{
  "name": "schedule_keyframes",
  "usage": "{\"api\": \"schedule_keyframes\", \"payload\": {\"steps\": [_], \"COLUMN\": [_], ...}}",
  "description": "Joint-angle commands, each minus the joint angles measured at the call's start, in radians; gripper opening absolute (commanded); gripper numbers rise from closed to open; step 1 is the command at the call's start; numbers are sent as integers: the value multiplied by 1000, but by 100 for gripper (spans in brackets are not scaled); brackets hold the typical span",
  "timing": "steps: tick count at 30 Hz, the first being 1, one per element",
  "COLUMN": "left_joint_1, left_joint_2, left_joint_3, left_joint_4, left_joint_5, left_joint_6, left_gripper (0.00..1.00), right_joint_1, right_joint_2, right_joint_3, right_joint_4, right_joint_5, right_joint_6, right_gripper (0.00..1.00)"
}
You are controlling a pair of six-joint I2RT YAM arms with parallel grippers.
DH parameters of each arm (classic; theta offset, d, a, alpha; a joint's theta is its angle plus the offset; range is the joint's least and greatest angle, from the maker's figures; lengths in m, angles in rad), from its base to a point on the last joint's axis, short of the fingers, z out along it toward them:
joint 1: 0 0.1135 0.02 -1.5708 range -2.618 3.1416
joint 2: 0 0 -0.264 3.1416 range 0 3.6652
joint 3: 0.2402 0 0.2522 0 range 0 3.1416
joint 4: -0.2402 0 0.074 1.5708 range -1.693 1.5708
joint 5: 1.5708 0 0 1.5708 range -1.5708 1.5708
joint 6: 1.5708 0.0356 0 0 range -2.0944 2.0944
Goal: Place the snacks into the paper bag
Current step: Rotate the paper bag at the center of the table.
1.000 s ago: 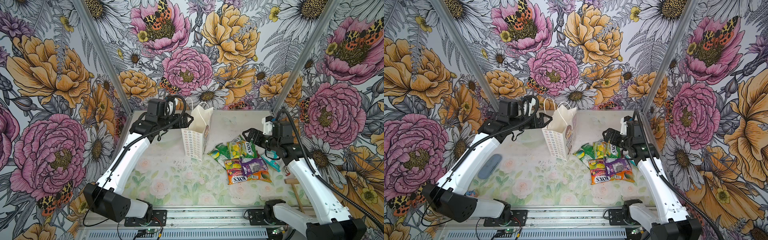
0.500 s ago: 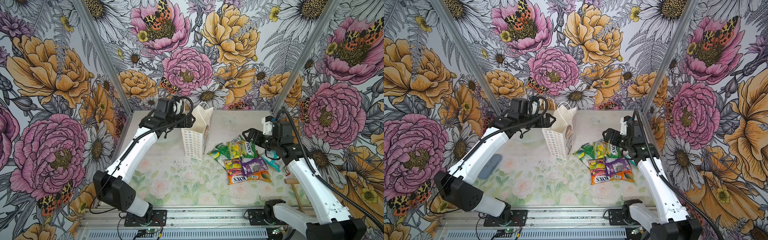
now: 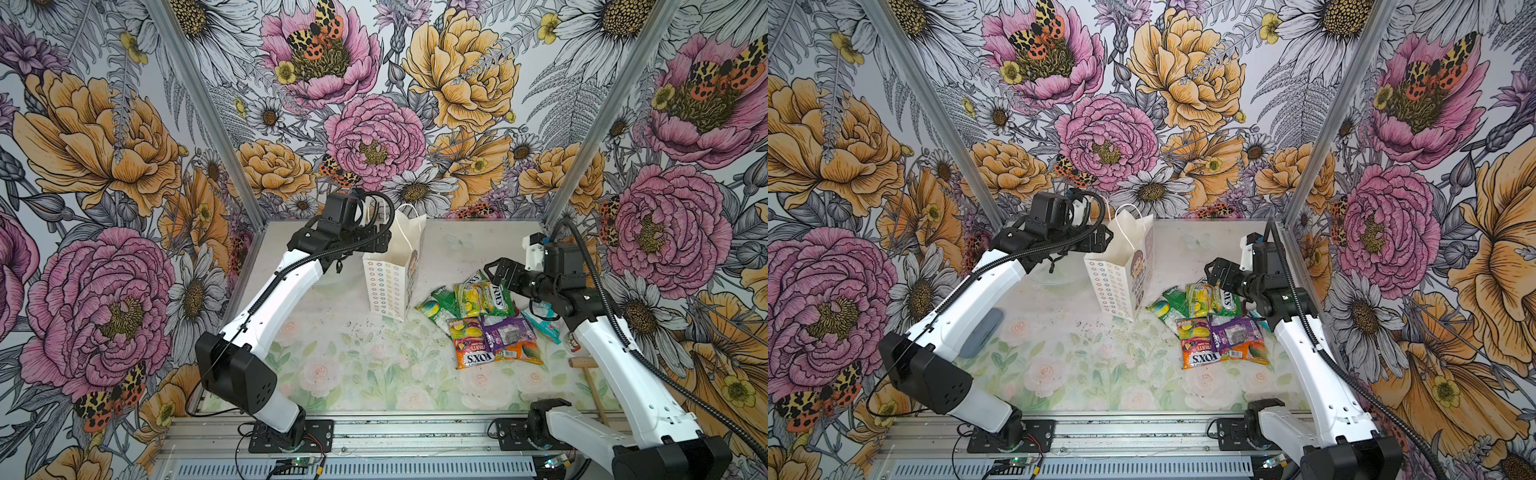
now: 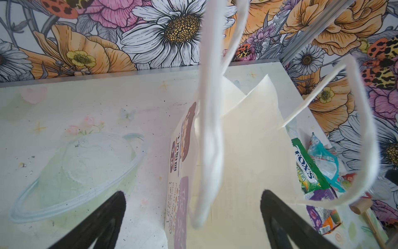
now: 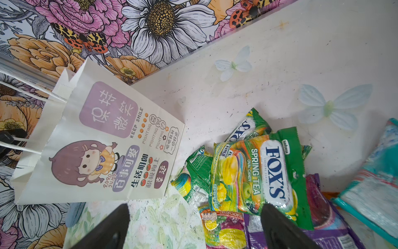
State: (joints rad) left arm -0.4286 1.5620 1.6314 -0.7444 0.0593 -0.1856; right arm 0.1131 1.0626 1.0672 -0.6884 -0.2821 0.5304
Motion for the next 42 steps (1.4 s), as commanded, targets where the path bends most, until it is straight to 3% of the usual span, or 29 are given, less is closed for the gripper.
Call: {"api": "schedule_keyframes", "payload": {"steps": [1,21,29,42], "left_joint_1": [-5,-9,-14,-30], "left_joint_2": [16,92,94,89], "left_joint_3": [32,70,60,18], "left_joint_4": [2,2,3,3], "left_joint_5": [-50,-129,-145,-147], "left_joint_6": [27,80,85,95], "left_gripper": [99,99,92,94], "right_joint_1": [8,8,8,8], "right_joint_2": [-1,8,2,-4], "right_joint_3": [-12,-15,-21,-28], "right_joint_4": [34,35,36,37], "right_joint_5": [6,11,19,18], "right_joint_6": [-14,-26,-25,-21], "right_gripper": [97,98,98,98]}}
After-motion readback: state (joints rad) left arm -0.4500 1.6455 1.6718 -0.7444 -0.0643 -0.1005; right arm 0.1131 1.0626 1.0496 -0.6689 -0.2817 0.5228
